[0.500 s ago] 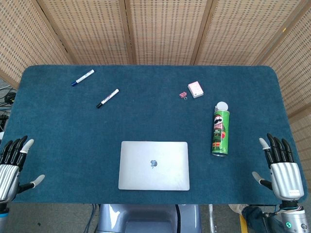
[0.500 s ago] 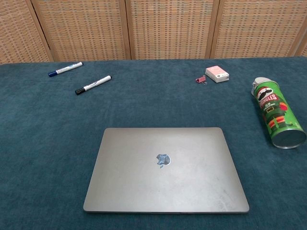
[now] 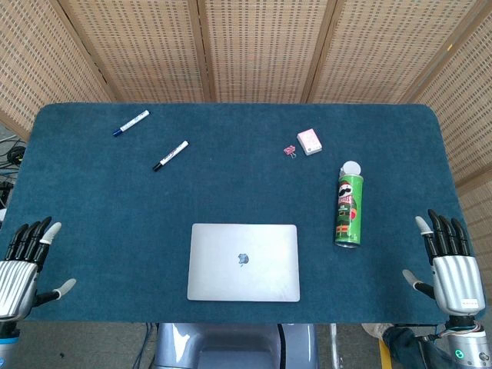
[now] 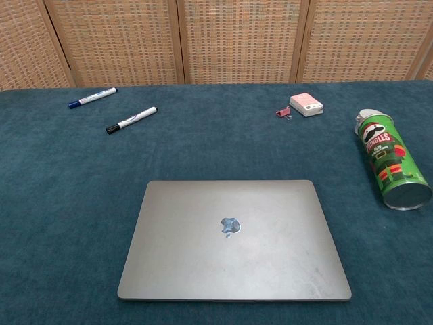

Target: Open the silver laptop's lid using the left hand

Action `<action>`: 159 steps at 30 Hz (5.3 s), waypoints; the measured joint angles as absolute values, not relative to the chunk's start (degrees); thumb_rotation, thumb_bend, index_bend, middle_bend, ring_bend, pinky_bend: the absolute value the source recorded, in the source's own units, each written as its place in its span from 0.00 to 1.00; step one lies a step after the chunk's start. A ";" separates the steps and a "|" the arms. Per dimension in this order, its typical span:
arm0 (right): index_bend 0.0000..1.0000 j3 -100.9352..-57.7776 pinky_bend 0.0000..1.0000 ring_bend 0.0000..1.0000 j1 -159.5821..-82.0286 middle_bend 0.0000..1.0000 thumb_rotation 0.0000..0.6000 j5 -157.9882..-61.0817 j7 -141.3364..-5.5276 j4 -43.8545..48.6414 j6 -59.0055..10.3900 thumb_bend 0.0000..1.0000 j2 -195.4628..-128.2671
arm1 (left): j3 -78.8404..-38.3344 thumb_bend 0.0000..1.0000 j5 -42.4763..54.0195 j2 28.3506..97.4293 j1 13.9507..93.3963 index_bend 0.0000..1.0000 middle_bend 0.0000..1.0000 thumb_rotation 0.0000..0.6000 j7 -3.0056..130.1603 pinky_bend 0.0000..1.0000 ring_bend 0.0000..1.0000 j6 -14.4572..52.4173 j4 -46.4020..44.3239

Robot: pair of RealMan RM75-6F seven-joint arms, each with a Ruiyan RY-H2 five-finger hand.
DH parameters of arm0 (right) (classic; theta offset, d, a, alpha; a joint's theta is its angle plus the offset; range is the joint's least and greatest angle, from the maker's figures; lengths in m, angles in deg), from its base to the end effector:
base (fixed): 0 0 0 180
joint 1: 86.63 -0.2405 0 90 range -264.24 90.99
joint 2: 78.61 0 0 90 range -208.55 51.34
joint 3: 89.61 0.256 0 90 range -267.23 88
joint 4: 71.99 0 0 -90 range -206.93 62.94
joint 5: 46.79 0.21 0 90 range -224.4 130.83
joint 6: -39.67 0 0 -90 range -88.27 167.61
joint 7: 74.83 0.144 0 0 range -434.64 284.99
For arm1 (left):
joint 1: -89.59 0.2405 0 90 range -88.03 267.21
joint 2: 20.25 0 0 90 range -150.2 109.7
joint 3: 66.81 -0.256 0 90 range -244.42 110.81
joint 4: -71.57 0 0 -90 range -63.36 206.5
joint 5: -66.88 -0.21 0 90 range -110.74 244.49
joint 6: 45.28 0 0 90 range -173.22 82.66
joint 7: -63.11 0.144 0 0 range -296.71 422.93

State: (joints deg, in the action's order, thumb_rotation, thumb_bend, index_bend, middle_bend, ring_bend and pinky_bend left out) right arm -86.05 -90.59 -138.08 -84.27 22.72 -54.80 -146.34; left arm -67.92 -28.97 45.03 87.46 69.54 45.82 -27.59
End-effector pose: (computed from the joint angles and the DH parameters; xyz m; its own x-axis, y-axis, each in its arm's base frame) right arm -0.2788 -0.1752 0.1556 0.4379 0.1727 0.8823 -0.8886 -0.0658 0.4539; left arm -0.2698 0.1494 0.1415 0.3715 -0.0249 0.9281 0.9190 -0.1325 -0.3714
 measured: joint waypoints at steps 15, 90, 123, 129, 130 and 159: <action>0.00 -85.49 0.00 0.00 -90.32 0.00 1.00 -137.70 -82.05 22.57 -53.98 0.00 -145.74 | -70.64 0.00 -43.07 58.93 68.49 0.00 0.00 1.00 71.19 0.00 0.00 19.70 -25.86; 0.00 -84.94 0.00 0.00 -90.56 0.00 1.00 -136.55 -75.39 22.17 -50.38 0.00 -143.79 | -64.78 0.43 -29.06 89.66 48.01 0.00 0.00 1.00 95.84 0.00 0.00 6.06 -5.29; 0.21 -91.36 0.18 0.08 -101.23 0.17 1.00 -146.95 -73.18 14.44 -33.20 0.55 -149.18 | -53.76 0.53 -19.90 87.74 44.42 0.00 0.00 1.00 100.70 0.00 0.00 11.90 -7.77; 0.21 -91.67 0.20 0.09 -106.23 0.18 1.00 -148.15 -73.90 14.56 -27.17 0.77 -152.01 | -53.84 0.53 -18.96 86.91 44.03 0.00 0.00 1.00 100.58 0.00 0.00 12.66 -8.28; 0.21 -91.59 0.20 0.09 -106.83 0.18 1.00 -148.08 -74.46 14.70 -26.35 0.79 -152.48 | -53.90 0.53 -18.80 86.84 44.03 0.00 0.00 1.00 100.57 0.00 0.00 12.76 -8.37; 0.21 -90.04 0.20 0.13 -113.17 0.16 1.00 -135.21 -92.55 18.55 -12.95 0.97 -161.16 | -54.79 0.53 -14.76 85.00 43.40 0.00 0.00 1.00 101.33 0.00 0.00 15.00 -10.68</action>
State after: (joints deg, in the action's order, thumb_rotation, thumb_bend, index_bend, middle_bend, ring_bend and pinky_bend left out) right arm -90.04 -113.17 -135.21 -92.55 18.55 -12.95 -161.16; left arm -54.79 -14.76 85.00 43.40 101.33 15.00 -10.68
